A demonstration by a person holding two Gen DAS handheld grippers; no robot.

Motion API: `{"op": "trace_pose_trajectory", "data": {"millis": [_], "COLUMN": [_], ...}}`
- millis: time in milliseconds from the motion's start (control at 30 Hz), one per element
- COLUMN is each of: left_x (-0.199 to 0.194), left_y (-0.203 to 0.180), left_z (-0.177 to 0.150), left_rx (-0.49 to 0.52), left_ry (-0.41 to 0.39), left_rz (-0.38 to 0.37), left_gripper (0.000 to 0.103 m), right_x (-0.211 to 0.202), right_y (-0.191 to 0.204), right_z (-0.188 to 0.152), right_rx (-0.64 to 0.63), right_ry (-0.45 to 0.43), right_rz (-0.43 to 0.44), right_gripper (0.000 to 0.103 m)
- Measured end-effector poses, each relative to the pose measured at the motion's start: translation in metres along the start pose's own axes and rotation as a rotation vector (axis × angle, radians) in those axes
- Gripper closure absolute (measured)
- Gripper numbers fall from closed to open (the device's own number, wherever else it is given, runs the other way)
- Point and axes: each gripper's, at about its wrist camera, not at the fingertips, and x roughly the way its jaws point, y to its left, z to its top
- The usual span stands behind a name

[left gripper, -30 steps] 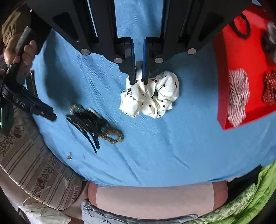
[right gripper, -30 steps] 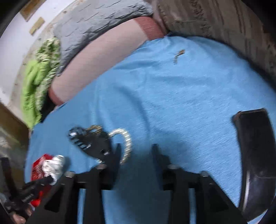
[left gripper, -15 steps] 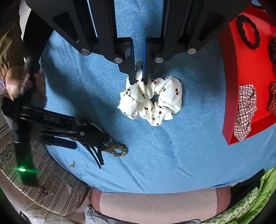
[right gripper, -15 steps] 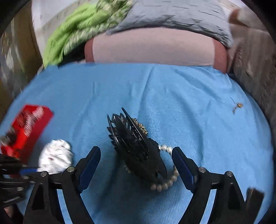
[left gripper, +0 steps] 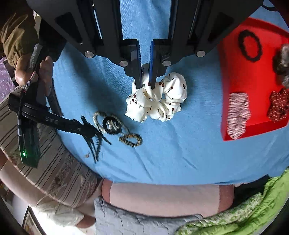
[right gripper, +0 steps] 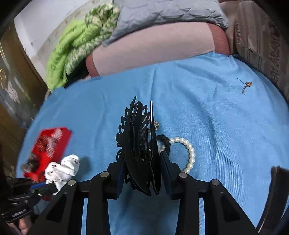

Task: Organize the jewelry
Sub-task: 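Carry the white scrunchie and black hair clips into the tray and release both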

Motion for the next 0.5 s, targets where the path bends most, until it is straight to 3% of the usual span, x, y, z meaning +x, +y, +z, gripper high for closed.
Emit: {"op": "trace_pose_trajectory", "data": {"millis": [233,500], "left_x": [-0.051,-0.093], "left_y": [0.033,0.115], "left_z": [-0.010,-0.025], "left_rx": [-0.086,-0.287], "left_ry": [-0.081,-0.145], "left_rz": [0.042,0.126], "left_gripper": [0.096,0.096], "right_x": [-0.027,-0.005], "right_y": [0.035,0.123], "right_z": [-0.007,-0.019], "right_rx": [0.054,-0.043], "right_ry": [-0.012,0.068], "right_rz": [0.134,0.275], "right_gripper": [0.063,0.063]}}
